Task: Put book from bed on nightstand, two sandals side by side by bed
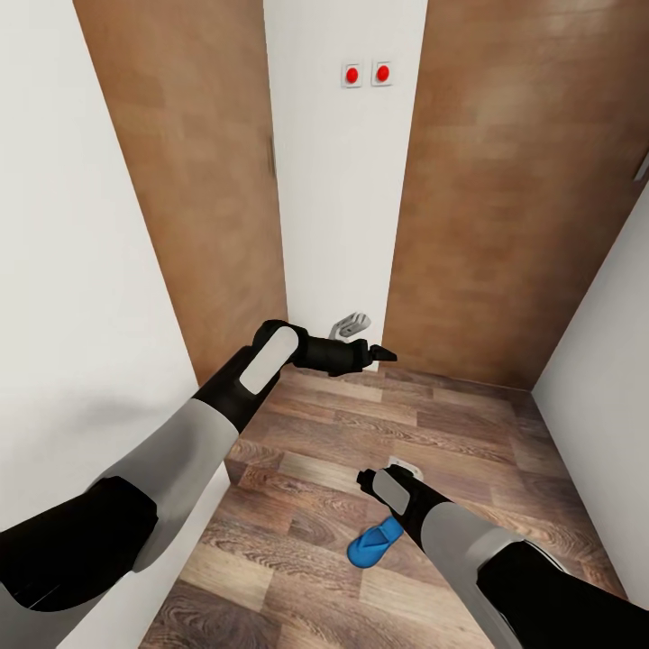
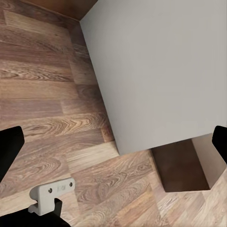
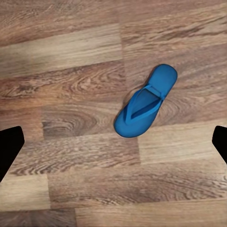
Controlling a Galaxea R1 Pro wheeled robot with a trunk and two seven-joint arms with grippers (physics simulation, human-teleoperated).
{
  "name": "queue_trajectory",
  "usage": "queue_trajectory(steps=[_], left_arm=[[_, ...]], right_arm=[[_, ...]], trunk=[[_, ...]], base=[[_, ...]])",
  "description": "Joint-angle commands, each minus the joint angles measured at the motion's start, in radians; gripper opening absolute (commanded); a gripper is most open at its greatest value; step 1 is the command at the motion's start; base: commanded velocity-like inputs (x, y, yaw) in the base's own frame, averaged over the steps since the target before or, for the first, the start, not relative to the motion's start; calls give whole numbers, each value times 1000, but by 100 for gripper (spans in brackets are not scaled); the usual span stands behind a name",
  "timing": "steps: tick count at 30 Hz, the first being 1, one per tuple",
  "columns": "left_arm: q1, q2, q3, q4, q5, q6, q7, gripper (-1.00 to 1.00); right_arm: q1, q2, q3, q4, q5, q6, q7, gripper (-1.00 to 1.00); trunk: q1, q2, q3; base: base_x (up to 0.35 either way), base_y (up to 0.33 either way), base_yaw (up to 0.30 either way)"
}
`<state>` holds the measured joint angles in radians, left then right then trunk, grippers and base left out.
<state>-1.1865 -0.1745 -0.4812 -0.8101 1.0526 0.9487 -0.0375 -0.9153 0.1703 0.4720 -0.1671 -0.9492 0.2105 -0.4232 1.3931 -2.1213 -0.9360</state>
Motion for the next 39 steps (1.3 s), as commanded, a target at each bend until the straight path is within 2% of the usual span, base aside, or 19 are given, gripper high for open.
queue_trajectory(steps=[1, 5, 6, 11, 16, 21, 23, 24, 27, 31, 32, 39], left_arm=[[-1, 0, 0, 0, -3, 2, -4, 100], [-1, 0, -1, 0, -3, 2, -4, 100], [-1, 0, -4, -1, -3, 2, -25, 100], [-1, 0, -7, -16, -3, 2, -31, 100], [-1, 0, -8, -25, -3, 2, -31, 100], [-1, 0, -8, -30, -3, 2, -31, 100], [-1, 0, -8, -31, -3, 2, -32, 100], [-1, 0, -8, -32, -3, 2, -32, 100], [-1, 0, -8, -32, -3, 2, -31, 100], [-1, 0, -8, -32, -3, 2, -30, 100], [-1, 0, -8, -32, -2, 2, -30, 100], [-1, 0, -8, -32, -2, 2, -30, 100]], right_arm=[[-1, 0, 8, -2, -4, 6, -7, 100], [-1, 0, 8, -2, -4, 6, -9, 100], [-25, -1, 5, -2, -6, 26, -25, 100], [-70, -2, 3, -2, -13, 53, -85, 100], [-81, -2, -2, -2, -20, 55, -102, 100], [-89, -1, -5, -2, -52, 47, -117, 100], [-95, 0, -5, -2, -77, 37, -147, 100], [-99, 1, -5, -2, -103, 10, -207, 100], [-101, 4, -3, -2, -117, -31, -273, 100], [-101, 4, -2, -2, -120, -41, -306, 100], [-102, 4, -1, -2, -122, -42, -339, 100], [-102, 4, -1, -2, -125, -39, -357, 100]], trunk=[[4, -8, -4], [19, -36, -17], [23, -43, -20], [42, -78, -35], [61, -113, -51], [80, -148, -67], [88, -162, -73], [92, -169, -76], [103, -190, -86], [119, -218, -98], [123, -225, -101], [149, -274, -123]], base=[[0, 0, 0], [0, 0, 0], [0, 0, 0], [0, 0, 0], [0, 0, 0], [0, 0, 0], [0, 0, 0], [0, 0, 0], [0, 0, 0], [0, 0, 0], [0, 0, 0], [0, 0, 0]])
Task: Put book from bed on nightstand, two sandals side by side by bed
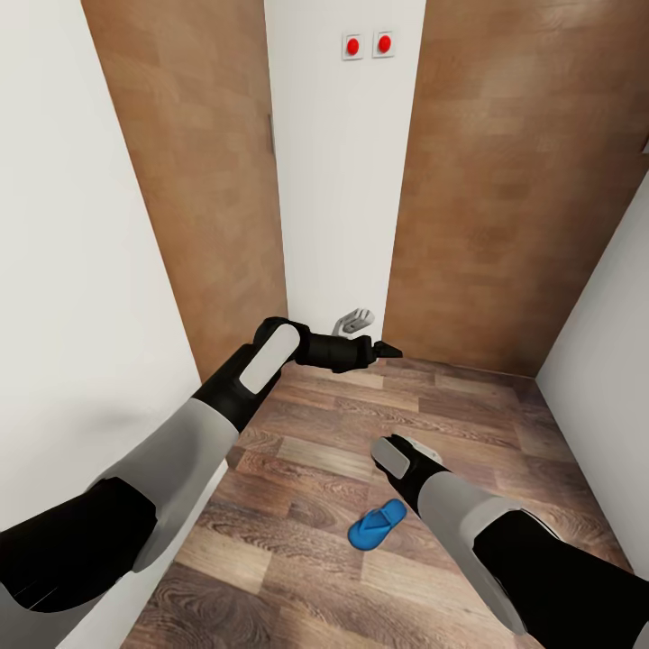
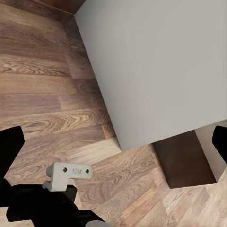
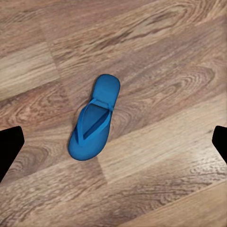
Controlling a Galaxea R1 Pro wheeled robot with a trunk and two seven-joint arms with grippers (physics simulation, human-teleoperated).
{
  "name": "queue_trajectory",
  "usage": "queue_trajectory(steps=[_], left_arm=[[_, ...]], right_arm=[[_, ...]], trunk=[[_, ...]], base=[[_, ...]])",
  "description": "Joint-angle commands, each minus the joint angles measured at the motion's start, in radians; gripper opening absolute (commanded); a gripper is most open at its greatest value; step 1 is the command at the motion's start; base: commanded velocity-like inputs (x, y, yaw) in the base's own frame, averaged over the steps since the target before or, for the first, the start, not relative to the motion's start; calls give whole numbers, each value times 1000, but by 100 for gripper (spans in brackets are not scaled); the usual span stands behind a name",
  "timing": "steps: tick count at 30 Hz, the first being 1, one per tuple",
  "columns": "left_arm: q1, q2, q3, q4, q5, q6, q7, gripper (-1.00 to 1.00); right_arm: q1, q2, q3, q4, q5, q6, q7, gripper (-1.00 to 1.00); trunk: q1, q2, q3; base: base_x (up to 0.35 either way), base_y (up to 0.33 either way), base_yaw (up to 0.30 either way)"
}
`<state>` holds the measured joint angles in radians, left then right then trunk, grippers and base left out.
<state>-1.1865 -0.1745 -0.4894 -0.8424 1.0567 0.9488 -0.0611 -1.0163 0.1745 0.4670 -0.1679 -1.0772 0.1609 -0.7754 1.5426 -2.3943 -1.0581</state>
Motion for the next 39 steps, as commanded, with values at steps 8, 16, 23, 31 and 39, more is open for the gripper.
queue_trajectory(steps=[8, 16, 23, 31, 39], left_arm=[[-1, 0, 0, -1, -6, 2, -7, 100], [-1, 0, 0, -11, -6, 4, -8, 100], [-1, 0, -1, -49, -5, 6, -8, 100], [-1, 0, -4, -59, -4, 7, -8, 100], [-1, 0, -5, -62, -4, 8, -8, 100]], right_arm=[[0, 0, 3, -1, -8, 11, 22, 100], [1, 0, 2, -1, -50, 11, 72, 100], [1, 0, 2, -1, -74, 10, 89, 100], [1, 0, 2, -1, -78, 7, 91, 100], [1, 0, 1, -1, -79, 11, 83, 100]], trunk=[[31, -57, -26], [58, -106, -52], [61, -108, -79], [65, -109, -110], [68, -111, -141]], base=[[0, 0, 0], [0, 0, 0], [0, 0, 0], [0, 0, 0], [0, 0, 0]])
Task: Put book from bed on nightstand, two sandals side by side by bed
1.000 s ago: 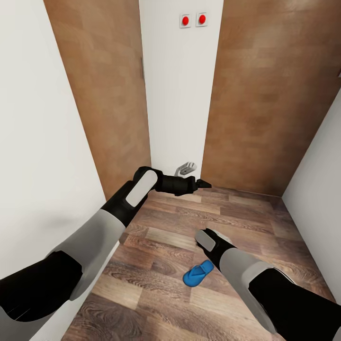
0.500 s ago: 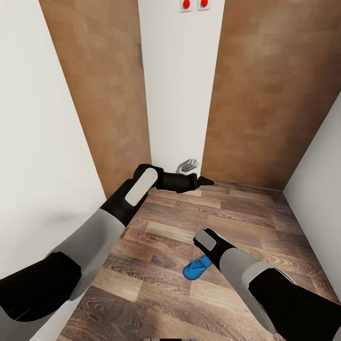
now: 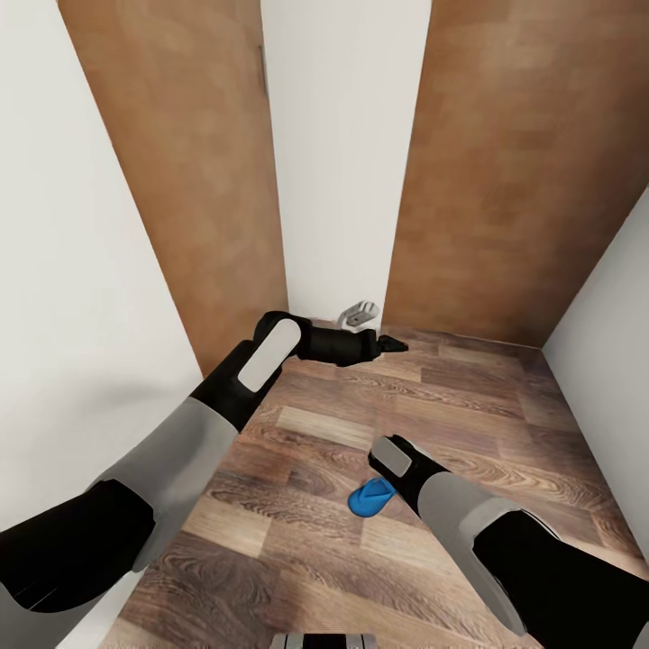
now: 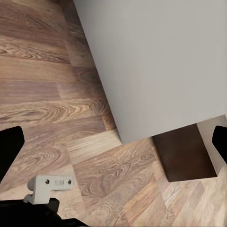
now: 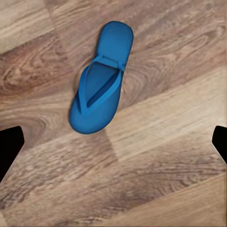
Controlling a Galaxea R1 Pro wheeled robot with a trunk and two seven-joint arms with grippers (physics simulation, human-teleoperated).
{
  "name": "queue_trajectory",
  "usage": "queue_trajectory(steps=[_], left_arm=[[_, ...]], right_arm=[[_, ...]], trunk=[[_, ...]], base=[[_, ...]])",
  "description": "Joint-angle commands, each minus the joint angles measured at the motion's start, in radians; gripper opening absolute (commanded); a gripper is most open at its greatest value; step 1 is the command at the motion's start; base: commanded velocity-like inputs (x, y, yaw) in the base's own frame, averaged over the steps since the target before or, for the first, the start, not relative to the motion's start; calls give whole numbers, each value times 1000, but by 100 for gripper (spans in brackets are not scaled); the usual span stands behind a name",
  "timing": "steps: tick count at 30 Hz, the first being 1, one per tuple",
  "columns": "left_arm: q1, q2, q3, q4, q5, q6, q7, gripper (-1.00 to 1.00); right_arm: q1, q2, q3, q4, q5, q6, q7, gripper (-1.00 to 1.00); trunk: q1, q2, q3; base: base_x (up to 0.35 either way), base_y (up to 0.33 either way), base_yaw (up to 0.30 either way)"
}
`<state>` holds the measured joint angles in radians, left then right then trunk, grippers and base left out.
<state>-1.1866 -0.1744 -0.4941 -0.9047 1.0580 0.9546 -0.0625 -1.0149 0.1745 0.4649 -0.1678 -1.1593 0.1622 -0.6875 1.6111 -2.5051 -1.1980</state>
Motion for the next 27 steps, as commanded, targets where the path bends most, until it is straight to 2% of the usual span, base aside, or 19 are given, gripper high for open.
queue_trajectory(steps=[1, 7, 9, 10, 21, 27], left_arm=[[-1, 0, 0, 0, -6, 2, -7, 100], [-1, 0, -1, 0, -6, 3, -7, 100], [-1, 0, -2, 0, -6, 3, -7, 100], [-1, 0, -2, -2, -6, 3, -7, 100], [-1, 0, -3, -5, -6, 4, -8, 100], [-1, 0, -5, -15, -5, 4, -16, 100]], right_arm=[[-1, 0, 3, -1, 4, 11, -7, 100], [-1, 0, 3, -2, 4, 42, -13, 100], [-1, 0, 3, -2, 4, 65, -14, 100], [-1, 0, 3, -3, 4, 101, -14, 100], [-1, 0, 3, -37, 4, 129, -9, 100], [-1, 0, 3, -43, 5, 131, 74, 100]], trunk=[[0, -1, -5], [3, -2, -28], [4, -3, -36], [4, -3, -40], [9, -5, -82], [12, -7, -105]], base=[[0, 0, 0], [0, 0, 0], [0, 0, 0], [0, 0, 0], [0, 0, 0], [0, 0, 0]])
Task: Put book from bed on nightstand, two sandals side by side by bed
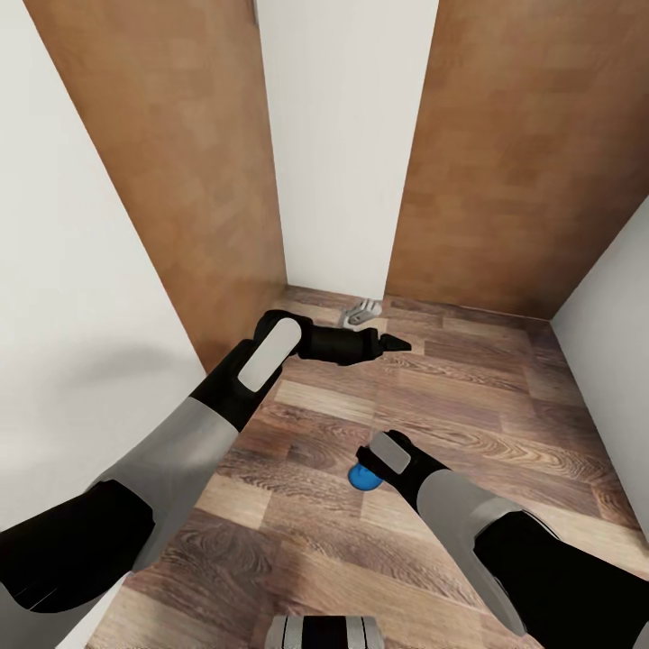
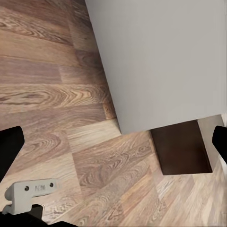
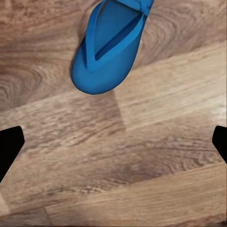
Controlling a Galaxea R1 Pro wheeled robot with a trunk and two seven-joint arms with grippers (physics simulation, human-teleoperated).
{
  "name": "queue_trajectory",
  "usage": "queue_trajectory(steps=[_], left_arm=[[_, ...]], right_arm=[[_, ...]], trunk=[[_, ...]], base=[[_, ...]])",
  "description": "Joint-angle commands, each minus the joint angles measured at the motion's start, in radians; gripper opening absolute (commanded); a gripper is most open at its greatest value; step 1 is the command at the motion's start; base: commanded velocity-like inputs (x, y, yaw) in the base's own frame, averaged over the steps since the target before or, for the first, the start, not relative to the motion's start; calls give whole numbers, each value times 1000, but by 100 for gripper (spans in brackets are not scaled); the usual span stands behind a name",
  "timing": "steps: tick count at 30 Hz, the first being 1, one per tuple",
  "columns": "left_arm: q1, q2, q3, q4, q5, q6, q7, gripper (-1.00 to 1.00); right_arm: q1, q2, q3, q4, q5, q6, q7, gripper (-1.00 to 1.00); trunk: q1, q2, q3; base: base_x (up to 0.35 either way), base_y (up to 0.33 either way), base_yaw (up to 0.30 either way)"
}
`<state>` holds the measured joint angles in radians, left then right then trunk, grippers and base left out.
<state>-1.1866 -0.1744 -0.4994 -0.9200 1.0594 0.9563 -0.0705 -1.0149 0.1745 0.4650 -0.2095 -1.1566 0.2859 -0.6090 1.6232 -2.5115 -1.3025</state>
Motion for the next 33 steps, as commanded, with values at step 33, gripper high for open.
queue_trajectory(steps=[33], left_arm=[[0, 0, -9, -33, -7, 2, -65, 100]], right_arm=[[-1, 0, -49, -2, -125, -86, -101, 100]], trunk=[[1, -1, -12]], base=[[0, 0, 0]])
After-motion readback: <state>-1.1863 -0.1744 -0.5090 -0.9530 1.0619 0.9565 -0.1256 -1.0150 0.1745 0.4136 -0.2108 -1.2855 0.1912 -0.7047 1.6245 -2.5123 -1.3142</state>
